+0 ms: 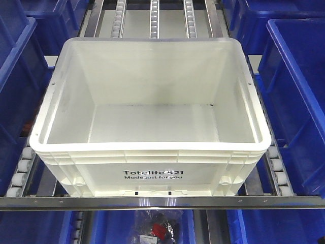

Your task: Move bin from left to right shelf

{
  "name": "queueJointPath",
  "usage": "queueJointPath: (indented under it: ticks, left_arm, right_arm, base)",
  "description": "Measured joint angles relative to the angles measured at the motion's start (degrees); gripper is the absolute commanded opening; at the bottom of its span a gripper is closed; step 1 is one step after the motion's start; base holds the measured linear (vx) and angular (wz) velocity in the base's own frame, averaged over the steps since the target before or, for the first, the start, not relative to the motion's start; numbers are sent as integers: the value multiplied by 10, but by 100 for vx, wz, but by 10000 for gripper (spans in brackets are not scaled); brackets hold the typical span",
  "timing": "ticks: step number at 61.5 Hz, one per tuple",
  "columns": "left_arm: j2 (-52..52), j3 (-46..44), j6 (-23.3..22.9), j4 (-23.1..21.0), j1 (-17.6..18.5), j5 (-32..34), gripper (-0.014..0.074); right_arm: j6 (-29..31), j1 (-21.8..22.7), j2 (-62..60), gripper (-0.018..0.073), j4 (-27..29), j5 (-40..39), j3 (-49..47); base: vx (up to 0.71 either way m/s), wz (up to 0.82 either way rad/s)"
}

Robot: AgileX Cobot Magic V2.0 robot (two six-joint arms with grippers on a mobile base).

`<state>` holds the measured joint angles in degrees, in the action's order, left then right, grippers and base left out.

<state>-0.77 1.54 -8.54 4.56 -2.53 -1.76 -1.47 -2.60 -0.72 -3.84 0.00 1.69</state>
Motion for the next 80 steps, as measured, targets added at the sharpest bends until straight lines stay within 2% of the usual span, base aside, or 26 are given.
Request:
queueJointPath:
  ticks: [13, 23, 39, 49, 61, 73, 80]
  left_arm:
    - [0, 0, 0, 0, 0, 1, 3]
    - [0, -15, 1, 0, 0, 33, 3]
    - [0, -174, 1, 0, 0, 34, 3]
    - [40, -300, 1, 0, 0, -42, 3]
    - [137, -418, 1, 0, 0, -196, 3]
    - [187, -421, 2, 0, 0, -299, 3]
    - [190, -406, 2, -1, 0, -335, 3]
  right_arm:
    - [1, 0, 0, -9, 0, 0, 0]
    - [2, 0, 0, -9, 0, -43, -4]
    - [10, 0, 10, -9, -2, 55, -160]
    - [25, 0, 75, -9, -2, 120, -263]
    - [29, 0, 172, -9, -1, 179, -337]
    - [29, 0, 244, -9, 4, 252, -343]
    - [29, 0, 272, -9, 6, 290, -343]
  base:
    - [0, 0]
    - [0, 0]
    - [0, 0]
    - [0, 0]
    - [0, 0]
    - [0, 0]
    - [0, 0]
